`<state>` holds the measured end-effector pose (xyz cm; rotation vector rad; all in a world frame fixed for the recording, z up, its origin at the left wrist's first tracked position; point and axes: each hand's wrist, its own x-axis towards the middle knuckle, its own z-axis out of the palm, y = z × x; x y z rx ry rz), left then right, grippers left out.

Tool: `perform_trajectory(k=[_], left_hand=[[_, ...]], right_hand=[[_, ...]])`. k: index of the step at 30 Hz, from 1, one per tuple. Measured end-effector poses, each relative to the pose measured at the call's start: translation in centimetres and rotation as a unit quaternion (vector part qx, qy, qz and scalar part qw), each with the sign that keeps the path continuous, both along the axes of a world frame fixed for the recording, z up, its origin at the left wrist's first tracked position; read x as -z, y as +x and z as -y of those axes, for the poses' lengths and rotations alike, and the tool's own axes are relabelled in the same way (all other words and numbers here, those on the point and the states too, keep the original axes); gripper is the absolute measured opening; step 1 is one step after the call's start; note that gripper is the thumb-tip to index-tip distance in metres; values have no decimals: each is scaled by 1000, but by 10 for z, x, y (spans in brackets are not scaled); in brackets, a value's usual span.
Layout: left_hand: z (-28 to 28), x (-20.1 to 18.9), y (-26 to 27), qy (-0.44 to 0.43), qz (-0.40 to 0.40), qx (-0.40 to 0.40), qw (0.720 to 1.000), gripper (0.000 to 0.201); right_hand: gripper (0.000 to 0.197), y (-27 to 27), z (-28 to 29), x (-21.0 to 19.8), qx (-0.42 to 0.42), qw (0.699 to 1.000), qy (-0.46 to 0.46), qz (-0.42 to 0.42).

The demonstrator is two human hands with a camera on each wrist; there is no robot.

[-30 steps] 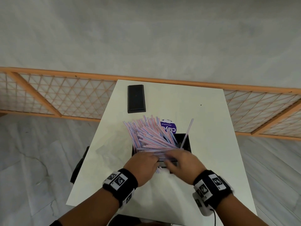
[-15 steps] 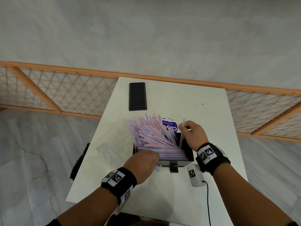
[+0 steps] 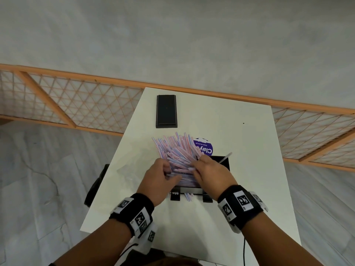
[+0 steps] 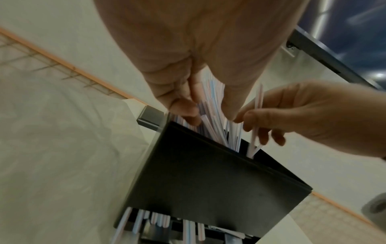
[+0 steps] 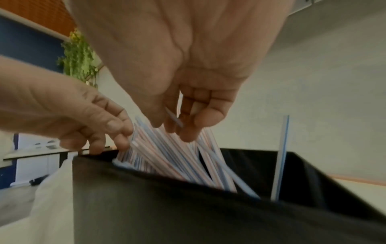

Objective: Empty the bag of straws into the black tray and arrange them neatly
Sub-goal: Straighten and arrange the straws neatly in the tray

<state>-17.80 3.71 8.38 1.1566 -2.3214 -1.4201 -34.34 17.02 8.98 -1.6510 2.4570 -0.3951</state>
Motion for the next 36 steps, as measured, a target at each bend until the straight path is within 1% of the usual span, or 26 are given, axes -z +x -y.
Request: perform_trajectory(k=[2,4,6,7,10,13,15,17,20,22,24,26,28,31,33,34,36], left_hand=[[-5,0,-4,41,7,-9,999,48],[-11,-1,-10,82,-9,-8,997,54],[-17,0,-16,114,-42,-5,993,56],[-19,1,-18,125,-54,-5,991,54],[-22,0,-21,122,-65,-6,990,43],[-23,-3,-22,92,-62,-21,994,46],[-24,-2,-23,91,-66,-42,993,48],[-24,-2,-24,106,-76,-45,990,42],[-24,-8,-24,139,-109,-43,983,16],[-20,-14,-22,152,-127,-58,978,6],[-13,-17,-19,135,-131,-68,980,3],[-7,-21,-17,152,-144,-79,975,3],[-3,-25,-14,192,-159,-95,964,7],[-1,-29,-11,271,-176,-114,939,12],[0,-29,-7,302,-170,-124,930,19],[1,-27,-4,289,-154,-128,936,24],[1,-23,3,205,-108,-133,964,32]], right_hand=[[28,1,3,11,11,999,39,12],[33,3,6,20,21,997,65,35],[34,6,9,25,40,994,72,67],[31,7,10,26,51,993,68,83],[21,8,11,25,76,990,51,109],[12,13,9,24,76,989,20,127],[12,20,8,21,68,988,-9,141],[17,27,8,18,67,984,-32,162],[22,31,10,18,66,979,-54,183],[25,29,7,20,66,980,-65,178],[36,25,2,21,69,983,-53,159],[44,19,-3,21,78,988,-17,135],[42,12,-7,19,80,990,9,113],[32,5,-8,11,78,993,35,84],[27,3,-8,6,66,994,60,67],[26,2,-8,4,57,994,75,62],[33,-1,-9,3,40,992,103,57]])
